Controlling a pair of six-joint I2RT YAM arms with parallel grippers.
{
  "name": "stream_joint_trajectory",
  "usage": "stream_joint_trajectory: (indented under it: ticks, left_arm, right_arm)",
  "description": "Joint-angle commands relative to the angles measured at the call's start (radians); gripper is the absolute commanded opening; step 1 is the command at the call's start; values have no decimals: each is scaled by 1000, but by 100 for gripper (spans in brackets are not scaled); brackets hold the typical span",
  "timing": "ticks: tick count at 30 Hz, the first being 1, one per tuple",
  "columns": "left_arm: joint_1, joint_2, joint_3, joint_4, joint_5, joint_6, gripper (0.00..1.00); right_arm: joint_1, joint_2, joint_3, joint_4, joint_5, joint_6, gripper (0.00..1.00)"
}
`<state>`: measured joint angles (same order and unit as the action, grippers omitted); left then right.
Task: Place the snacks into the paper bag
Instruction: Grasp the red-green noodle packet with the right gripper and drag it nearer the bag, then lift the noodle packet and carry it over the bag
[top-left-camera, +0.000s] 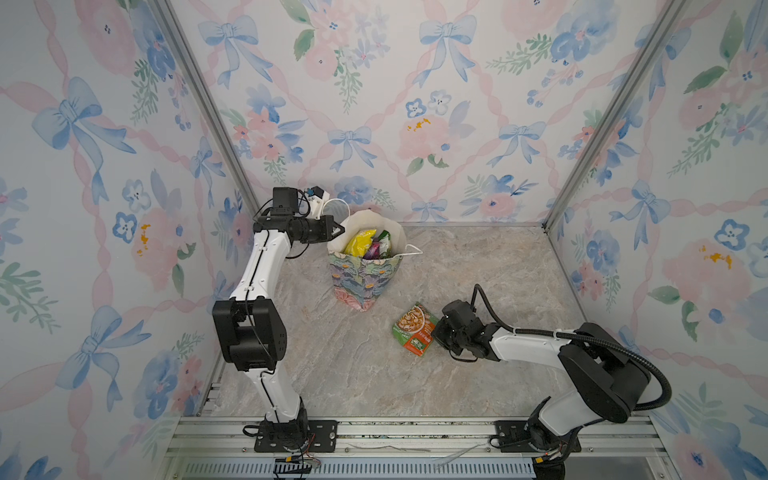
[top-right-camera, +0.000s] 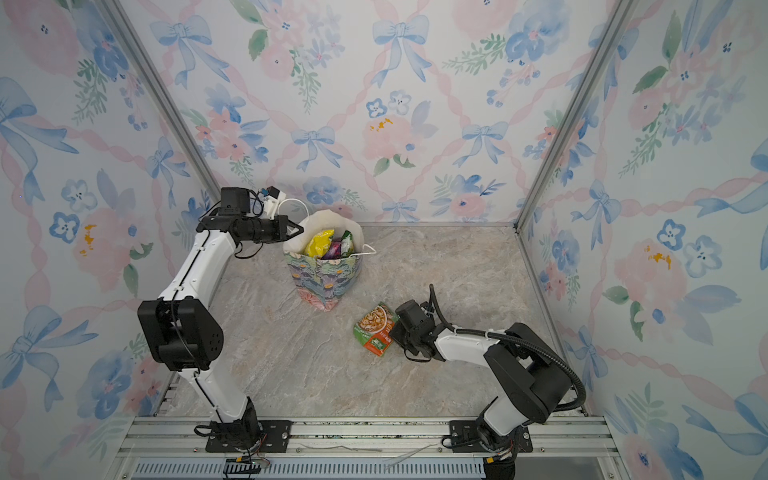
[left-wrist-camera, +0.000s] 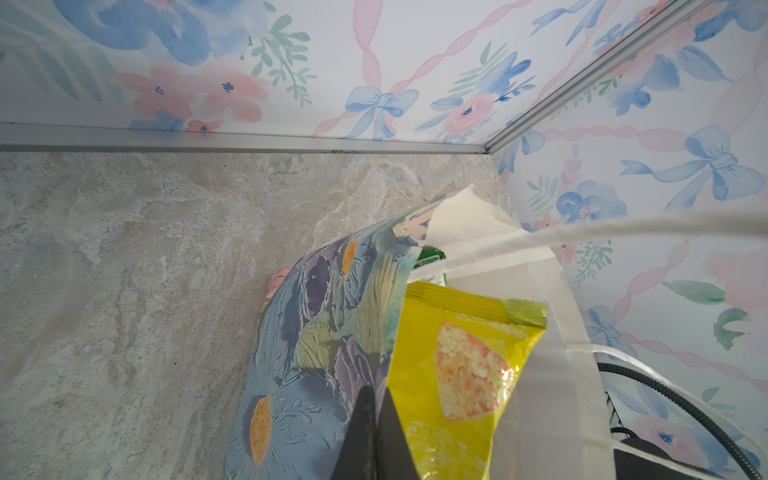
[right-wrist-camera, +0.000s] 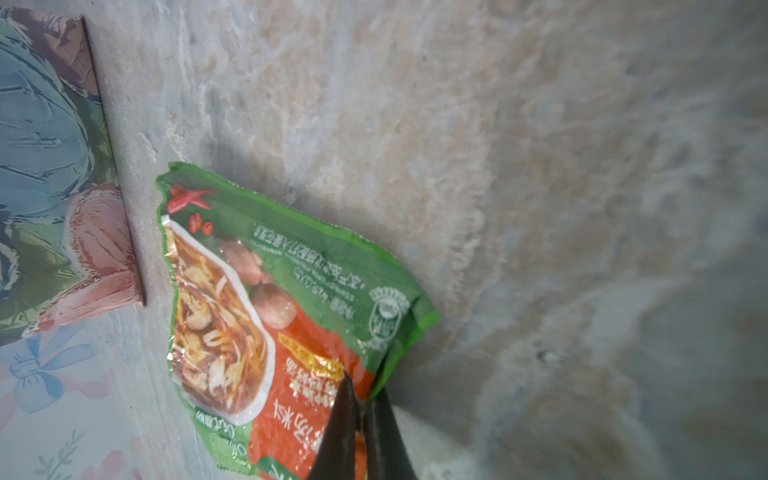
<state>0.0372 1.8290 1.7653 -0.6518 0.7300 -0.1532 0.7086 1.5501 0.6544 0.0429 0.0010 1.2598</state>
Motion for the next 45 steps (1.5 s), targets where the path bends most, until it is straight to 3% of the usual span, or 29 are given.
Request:
stream_joint_trajectory:
  ticks: [1, 13, 20, 30, 45]
  left_arm:
    - [0, -20, -10, -3, 5, 14, 0]
    - [0, -20, -10, -3, 6, 13, 0]
    - [0, -18, -9, -3, 11, 11, 0]
    - [-2, -19, -9, -3, 9, 12, 0]
    - [-2, -20, -9, -3, 9, 12, 0]
  right_arm:
    - [-26, -58, 41, -165, 36, -68, 0]
    - [-129, -242, 247, -438, 106, -290, 0]
    - [-185, -235, 517, -597, 145, -496, 0]
    - [-209, -97, 952, -690, 195, -743, 0]
    - [-102, 323, 1585, -807, 210, -913, 0]
